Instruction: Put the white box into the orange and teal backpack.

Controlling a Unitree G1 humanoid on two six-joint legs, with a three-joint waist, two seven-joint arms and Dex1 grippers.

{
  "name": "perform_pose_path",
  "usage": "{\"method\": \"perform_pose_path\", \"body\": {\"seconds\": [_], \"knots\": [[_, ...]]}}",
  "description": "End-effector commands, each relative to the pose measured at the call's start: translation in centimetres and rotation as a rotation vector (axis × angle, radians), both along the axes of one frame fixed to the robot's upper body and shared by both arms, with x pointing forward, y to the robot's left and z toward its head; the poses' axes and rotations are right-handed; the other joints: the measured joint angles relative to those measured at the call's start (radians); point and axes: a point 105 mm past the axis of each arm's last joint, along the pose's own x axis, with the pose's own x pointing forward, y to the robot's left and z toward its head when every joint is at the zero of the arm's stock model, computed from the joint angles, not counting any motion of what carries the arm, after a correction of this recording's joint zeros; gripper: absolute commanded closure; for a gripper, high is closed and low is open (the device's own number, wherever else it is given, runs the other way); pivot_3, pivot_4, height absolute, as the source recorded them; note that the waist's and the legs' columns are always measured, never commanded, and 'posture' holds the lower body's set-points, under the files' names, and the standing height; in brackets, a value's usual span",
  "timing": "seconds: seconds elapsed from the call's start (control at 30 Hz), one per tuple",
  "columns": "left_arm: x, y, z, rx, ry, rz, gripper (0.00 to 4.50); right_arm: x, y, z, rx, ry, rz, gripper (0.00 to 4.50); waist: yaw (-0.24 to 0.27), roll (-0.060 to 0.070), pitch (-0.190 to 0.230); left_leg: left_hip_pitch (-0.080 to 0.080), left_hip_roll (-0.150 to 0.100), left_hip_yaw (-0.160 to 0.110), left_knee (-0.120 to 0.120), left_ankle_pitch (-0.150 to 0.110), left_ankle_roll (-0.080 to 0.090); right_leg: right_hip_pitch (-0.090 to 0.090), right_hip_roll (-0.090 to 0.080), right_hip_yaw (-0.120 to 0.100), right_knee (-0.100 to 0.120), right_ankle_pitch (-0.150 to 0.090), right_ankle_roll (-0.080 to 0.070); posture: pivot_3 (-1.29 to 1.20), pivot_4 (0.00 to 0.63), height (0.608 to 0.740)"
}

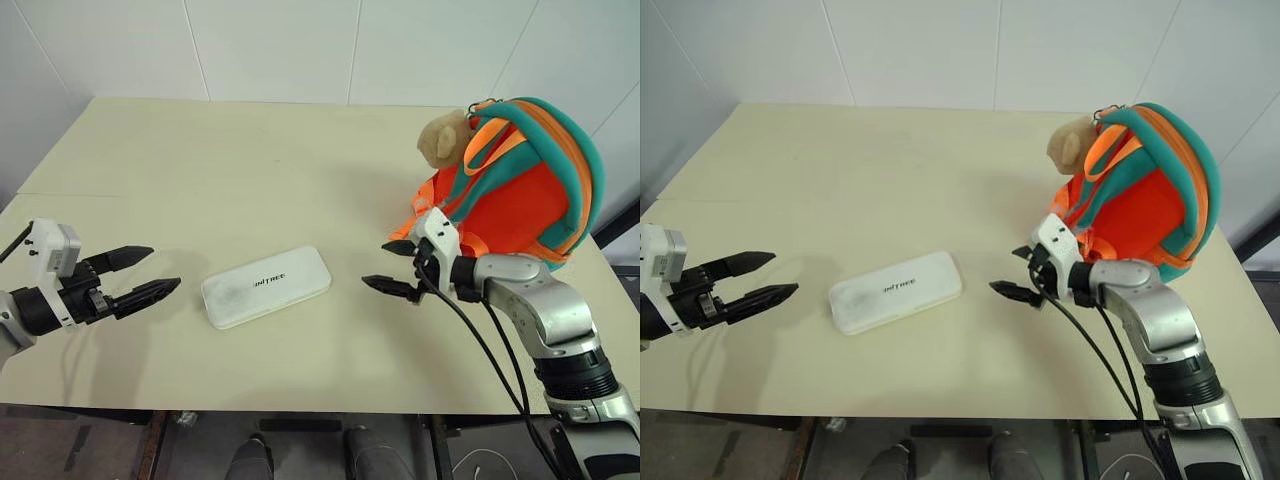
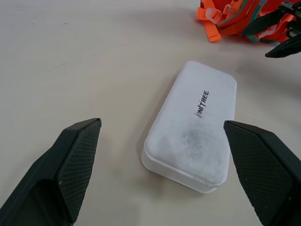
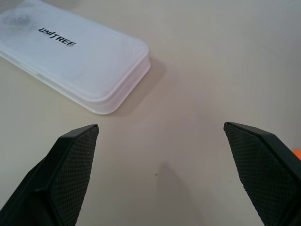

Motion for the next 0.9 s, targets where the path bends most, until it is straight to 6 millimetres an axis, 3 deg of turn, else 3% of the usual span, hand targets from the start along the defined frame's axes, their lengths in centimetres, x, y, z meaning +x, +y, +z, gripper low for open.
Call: {"method": "perform_pose_path", "body": {"seconds": [0.03,0.37,0.5,0.7,0.8,0.83,0.9], "knots": [[0.2,-0.2,1.1,0.012,-0.049,-0.01,0.03,-0.2,0.2,1.6,0.022,-0.058,0.005,0.0,0.0,0.0,0.0,0.0,0.0,0.0,0.0,0.0,0.0,0.0,0.0,0.0,0.0,0.0,0.0,0.0,0.15,0.74],[0.8,-1.1,1.2,0.004,-0.053,-0.034,0.03,0.3,0.3,1.4,0.032,-0.073,-0.035,0.0,0.0,0.0,0.0,0.0,0.0,0.0,0.0,0.0,0.0,0.0,0.0,0.0,0.0,0.0,0.0,0.0,0.15,0.74],[0.8,-0.5,1.5,-0.01,-0.071,0.008,1.2,-0.2,1.0,0.8,0.033,-0.06,-0.023,0.93,0.0,0.0,0.0,0.0,0.0,0.0,0.0,0.0,0.0,0.0,0.0,0.0,0.0,0.0,0.0,0.0,0.15,0.74],[0.6,0.0,0.6,-0.023,-0.028,0.06,3.22,0.8,2.3,0.7,0.03,-0.072,-0.002,3.12,-0.004,0.0,0.0,0.0,0.0,0.0,0.0,0.0,0.0,0.0,0.0,0.0,0.001,0.0,0.0,0.0,0.15,0.74],[0.1,0.2,-1.2,-0.03,0.056,0.086,4.2,1.8,2.8,0.2,-0.004,-0.08,-0.008,4.19,-0.002,0.0,0.0,0.0,0.0,0.0,0.001,0.0,0.0,0.0,0.0,0.0,0.001,0.0,0.0,0.0,0.15,0.74],[-0.1,0.3,-1.7,-0.033,0.076,0.101,4.47,2.1,3.0,0.0,-0.015,-0.084,-0.01,4.48,-0.002,0.0,0.0,0.0,0.0,0.0,0.001,0.0,0.0,0.0,0.0,0.0,0.001,0.0,0.0,0.0,0.15,0.74],[-0.4,0.4,-2.2,-0.039,0.102,0.126,4.47,2.4,3.4,-0.2,-0.027,-0.093,-0.01,4.48,-0.002,0.0,0.0,0.0,0.0,0.0,0.0,0.0,0.0,0.0,0.0,0.0,0.001,0.0,0.0,0.0,0.15,0.74]]}}
